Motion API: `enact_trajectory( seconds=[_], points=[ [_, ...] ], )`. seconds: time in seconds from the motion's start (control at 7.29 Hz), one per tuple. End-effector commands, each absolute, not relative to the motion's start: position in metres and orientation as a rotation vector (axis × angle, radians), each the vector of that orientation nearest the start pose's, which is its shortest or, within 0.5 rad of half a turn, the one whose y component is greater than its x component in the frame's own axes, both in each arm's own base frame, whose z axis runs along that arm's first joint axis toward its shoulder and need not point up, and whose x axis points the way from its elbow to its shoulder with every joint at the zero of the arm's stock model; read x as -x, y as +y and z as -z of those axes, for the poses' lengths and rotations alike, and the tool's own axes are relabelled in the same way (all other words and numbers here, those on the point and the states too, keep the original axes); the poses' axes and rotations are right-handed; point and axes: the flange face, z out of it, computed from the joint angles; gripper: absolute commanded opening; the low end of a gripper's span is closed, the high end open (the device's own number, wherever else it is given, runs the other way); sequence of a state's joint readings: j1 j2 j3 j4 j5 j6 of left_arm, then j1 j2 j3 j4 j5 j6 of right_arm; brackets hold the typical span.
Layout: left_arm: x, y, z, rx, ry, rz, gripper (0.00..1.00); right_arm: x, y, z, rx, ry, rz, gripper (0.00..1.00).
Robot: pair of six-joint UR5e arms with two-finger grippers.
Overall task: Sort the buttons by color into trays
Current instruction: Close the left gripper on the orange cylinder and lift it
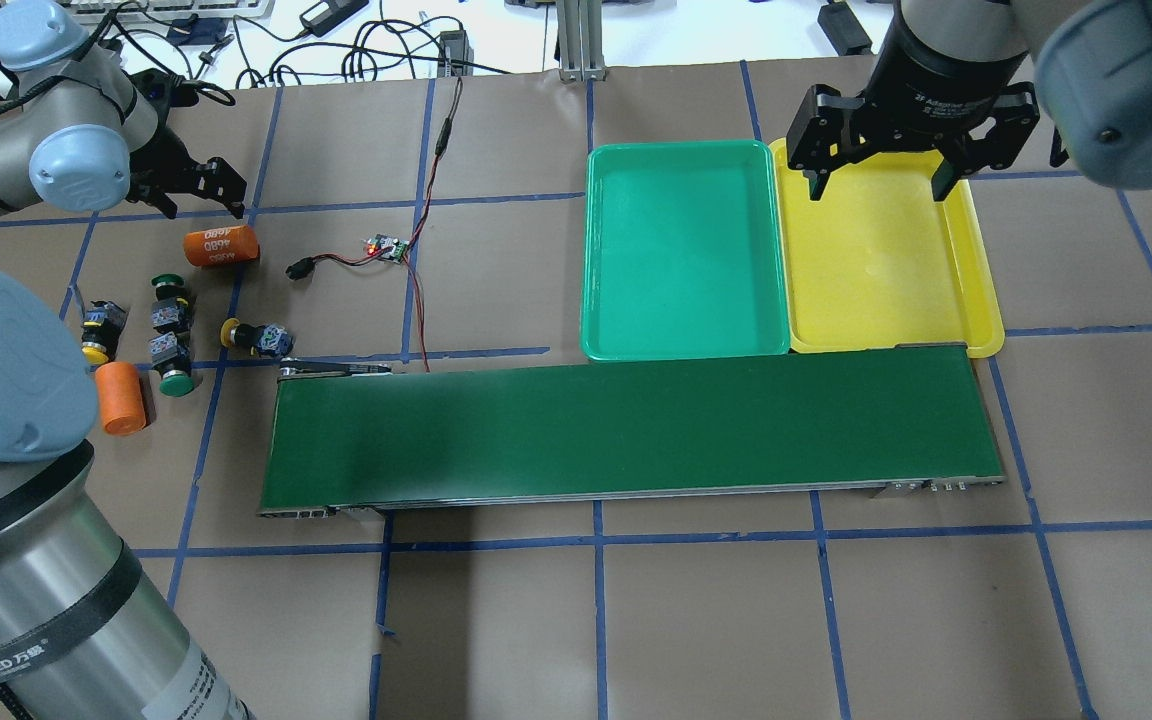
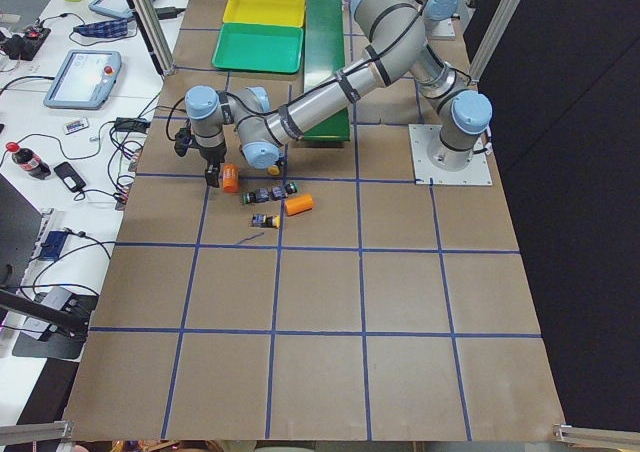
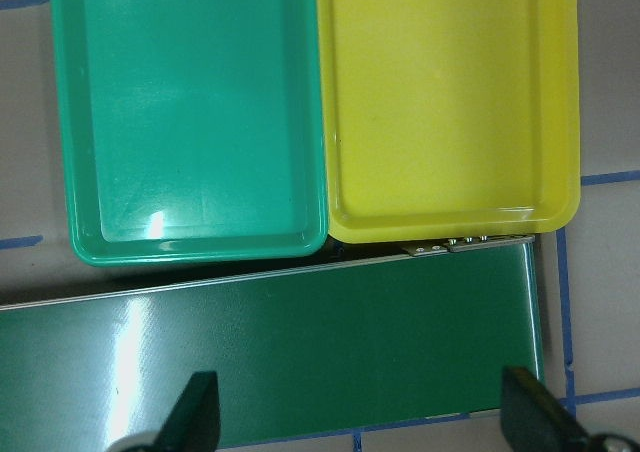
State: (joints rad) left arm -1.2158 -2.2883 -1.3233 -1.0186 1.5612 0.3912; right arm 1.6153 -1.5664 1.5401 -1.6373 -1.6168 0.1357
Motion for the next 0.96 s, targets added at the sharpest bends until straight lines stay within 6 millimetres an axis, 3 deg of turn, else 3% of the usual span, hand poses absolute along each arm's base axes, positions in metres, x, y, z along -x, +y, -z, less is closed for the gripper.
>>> enact_trajectory(
  seconds=[0.0,0.82],
  points=[
    [-0.131,-0.738,-0.205,-0.061,3.125,0.110,1.00,-0.151,-0.496,-0.508,-0.147,3.172,0.152,1.00],
    [-0.128,-0.733,-0.195,-0.054,3.145,0.081,1.00,-0.151,-0.496,-0.508,-0.147,3.172,0.152,1.00]
  ],
)
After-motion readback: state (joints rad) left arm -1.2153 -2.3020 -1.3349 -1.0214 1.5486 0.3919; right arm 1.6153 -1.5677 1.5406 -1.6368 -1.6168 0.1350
